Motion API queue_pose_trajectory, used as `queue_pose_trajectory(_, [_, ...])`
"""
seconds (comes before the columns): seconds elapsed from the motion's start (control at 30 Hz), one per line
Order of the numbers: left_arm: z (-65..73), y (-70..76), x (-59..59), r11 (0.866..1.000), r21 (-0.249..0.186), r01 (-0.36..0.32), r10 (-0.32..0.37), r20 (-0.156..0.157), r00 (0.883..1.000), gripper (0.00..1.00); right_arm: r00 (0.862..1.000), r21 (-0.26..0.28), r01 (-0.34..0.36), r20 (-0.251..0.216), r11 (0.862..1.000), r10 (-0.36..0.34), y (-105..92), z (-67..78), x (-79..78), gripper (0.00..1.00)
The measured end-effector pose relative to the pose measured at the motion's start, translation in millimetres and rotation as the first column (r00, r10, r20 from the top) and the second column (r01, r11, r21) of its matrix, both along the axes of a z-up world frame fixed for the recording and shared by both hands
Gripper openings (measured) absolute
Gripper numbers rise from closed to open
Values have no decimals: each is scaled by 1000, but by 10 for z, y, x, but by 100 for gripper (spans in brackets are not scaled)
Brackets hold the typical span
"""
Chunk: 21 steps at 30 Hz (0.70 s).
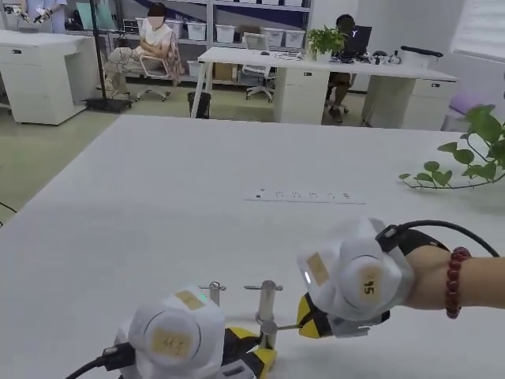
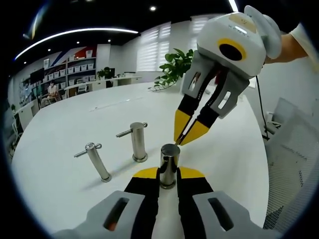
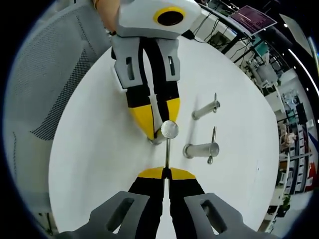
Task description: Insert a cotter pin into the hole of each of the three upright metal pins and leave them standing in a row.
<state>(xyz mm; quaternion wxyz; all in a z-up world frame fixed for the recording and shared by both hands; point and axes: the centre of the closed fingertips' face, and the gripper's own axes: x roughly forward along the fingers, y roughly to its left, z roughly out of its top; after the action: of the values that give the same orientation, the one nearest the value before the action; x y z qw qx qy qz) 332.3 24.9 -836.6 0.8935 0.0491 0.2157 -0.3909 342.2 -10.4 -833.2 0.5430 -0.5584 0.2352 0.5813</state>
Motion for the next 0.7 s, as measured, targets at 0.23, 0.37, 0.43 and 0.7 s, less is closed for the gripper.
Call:
queue_pose_trajectory(0.23, [0, -3, 0, 1000, -3, 2, -2, 0, 1000, 11, 1000, -4, -2, 11, 1000, 2, 10, 45, -16, 2])
queue_pose_trajectory(0.37, [-1, -2, 1, 1000, -4, 3, -3, -1, 1000, 11, 1000, -3, -4, 12, 1000, 4, 14, 47, -17, 3])
queue_pose_trajectory(0.43, [-1, -3, 0, 1000, -4, 5, -5, 0, 1000, 11, 1000, 3, -3, 12, 1000, 3, 21, 53, -15, 3])
queue_pose_trajectory(0.7, [-5, 1, 8, 1000, -11, 9, -9, 2, 1000, 11, 1000, 31, 14, -8, 999, -13, 35, 60, -15, 3])
